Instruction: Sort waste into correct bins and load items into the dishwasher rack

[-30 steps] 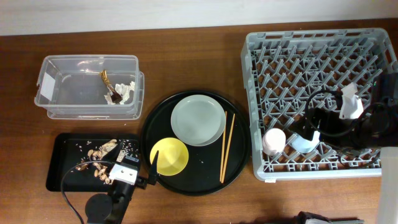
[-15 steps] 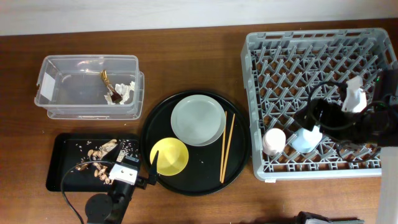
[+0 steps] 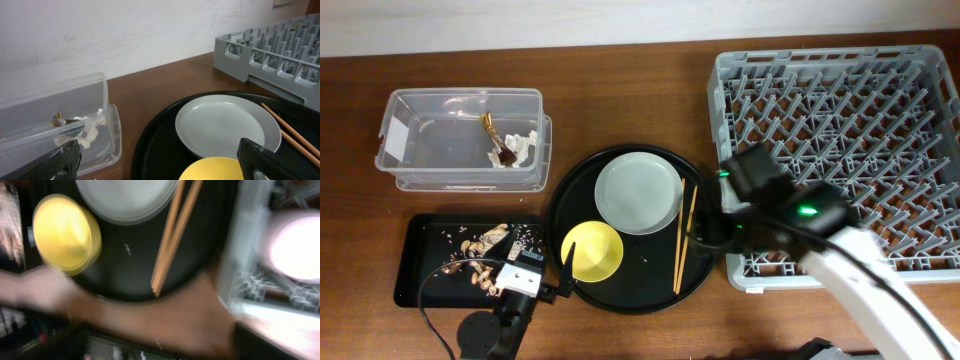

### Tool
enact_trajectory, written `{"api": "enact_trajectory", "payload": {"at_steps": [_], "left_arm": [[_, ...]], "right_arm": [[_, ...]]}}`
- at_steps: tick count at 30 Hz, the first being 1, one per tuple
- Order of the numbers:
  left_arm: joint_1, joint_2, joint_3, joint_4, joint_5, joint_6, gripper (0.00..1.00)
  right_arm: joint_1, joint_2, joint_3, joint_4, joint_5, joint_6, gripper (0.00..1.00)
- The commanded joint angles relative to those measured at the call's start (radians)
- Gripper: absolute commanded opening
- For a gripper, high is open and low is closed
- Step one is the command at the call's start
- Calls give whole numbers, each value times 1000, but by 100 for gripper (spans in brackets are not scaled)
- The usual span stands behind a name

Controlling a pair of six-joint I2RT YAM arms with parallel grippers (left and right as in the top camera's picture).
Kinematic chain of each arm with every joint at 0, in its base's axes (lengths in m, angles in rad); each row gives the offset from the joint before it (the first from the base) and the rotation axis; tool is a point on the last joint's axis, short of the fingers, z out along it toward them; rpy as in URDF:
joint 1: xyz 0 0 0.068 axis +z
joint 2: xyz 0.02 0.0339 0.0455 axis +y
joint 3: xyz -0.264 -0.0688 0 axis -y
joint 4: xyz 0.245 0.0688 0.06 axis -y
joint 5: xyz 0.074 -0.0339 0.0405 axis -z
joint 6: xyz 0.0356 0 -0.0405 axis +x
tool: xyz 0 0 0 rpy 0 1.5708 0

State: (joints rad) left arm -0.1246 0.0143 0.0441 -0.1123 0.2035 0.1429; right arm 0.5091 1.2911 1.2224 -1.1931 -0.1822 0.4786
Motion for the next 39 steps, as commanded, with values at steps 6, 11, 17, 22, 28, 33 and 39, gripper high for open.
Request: {"api": "enact_trajectory", "payload": {"at_steps": [6, 11, 17, 22, 28, 33, 39], "left_arm": [[6, -9, -13, 3, 10, 16, 99], [6, -9, -13, 3, 10, 16, 99], [6, -9, -13, 3, 11, 16, 99], [6, -9, -13, 3, 10, 16, 100], [6, -9, -13, 3, 11, 16, 99], [6, -9, -13, 3, 10, 16, 99], [6, -9, -13, 3, 10, 16, 99]], "right_arm": [[100, 299, -101, 158, -15, 153, 73], [124, 460, -101, 241, -38, 101, 35], [128, 550, -101, 305, -6, 94, 23], [127, 550, -177, 386, 6, 100, 25], [128, 550, -231, 403, 2, 114, 23], [127, 526, -200, 342, -19, 109, 4], [117, 322, -77, 159, 108, 68, 4]]}}
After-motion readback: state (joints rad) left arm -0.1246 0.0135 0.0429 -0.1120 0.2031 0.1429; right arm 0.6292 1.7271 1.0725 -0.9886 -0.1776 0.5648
